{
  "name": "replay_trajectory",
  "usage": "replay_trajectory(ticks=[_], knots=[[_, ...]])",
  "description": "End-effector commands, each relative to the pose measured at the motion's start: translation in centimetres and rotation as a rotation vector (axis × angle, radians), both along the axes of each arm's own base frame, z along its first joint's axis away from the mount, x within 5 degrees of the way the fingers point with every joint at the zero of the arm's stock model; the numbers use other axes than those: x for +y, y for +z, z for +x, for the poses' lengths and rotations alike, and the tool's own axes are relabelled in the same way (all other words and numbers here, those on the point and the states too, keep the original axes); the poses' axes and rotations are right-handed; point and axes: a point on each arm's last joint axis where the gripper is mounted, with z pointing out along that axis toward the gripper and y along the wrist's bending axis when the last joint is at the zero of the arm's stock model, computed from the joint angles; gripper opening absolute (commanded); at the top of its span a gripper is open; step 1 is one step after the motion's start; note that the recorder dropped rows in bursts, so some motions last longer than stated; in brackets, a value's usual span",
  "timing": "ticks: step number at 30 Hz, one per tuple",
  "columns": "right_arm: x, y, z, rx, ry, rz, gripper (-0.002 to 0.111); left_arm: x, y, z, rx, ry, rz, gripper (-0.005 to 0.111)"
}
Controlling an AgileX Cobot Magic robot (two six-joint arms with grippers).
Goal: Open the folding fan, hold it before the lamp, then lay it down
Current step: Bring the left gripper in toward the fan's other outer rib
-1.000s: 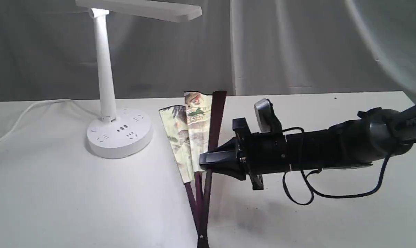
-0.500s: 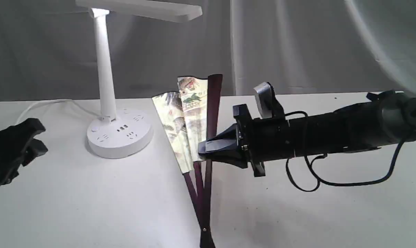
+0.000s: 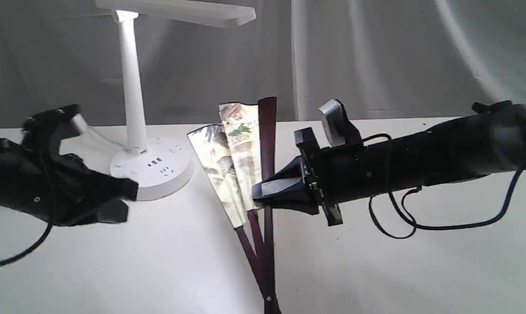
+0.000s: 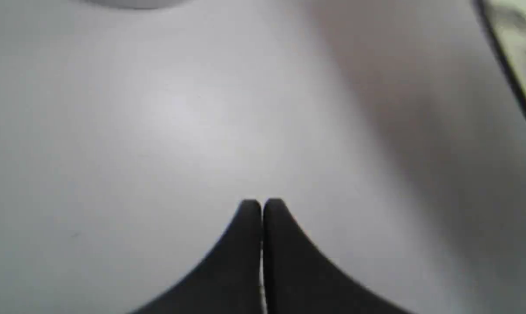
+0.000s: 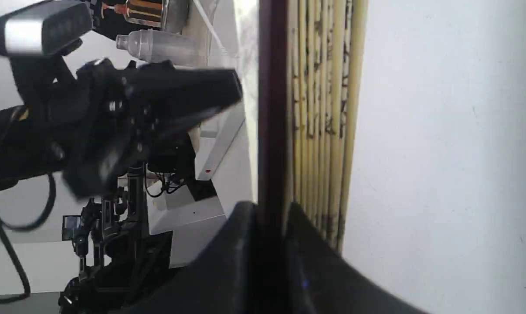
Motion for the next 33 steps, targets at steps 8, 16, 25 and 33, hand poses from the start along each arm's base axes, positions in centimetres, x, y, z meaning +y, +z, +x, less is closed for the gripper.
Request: replay_trajectory(ticks=[8,16,25,33], knots=[[0.0,0.7,-0.2,-0.008,0.008,0.019,0.0,-2.9,1.2,-3.2,0.138,-0.363,-0.128,0.0],[0.0,0.7,-0.2,-0.005,0.008,0.019,0.0,0.4,1.1,-5.3,0.341,-0.143,0.19,0.0],[0.1,0.8,-0.1,-0.006,-0.004,0.032,0.0,-3.4,1.4,-9.9,-0.146,-0.478,0.24,0.0],[0.1,1.1,0.2,-0.038,-0.025,0.063,0.0,-3.6,-1.5,-9.0,-0.72,0.046,0.244,0.0]])
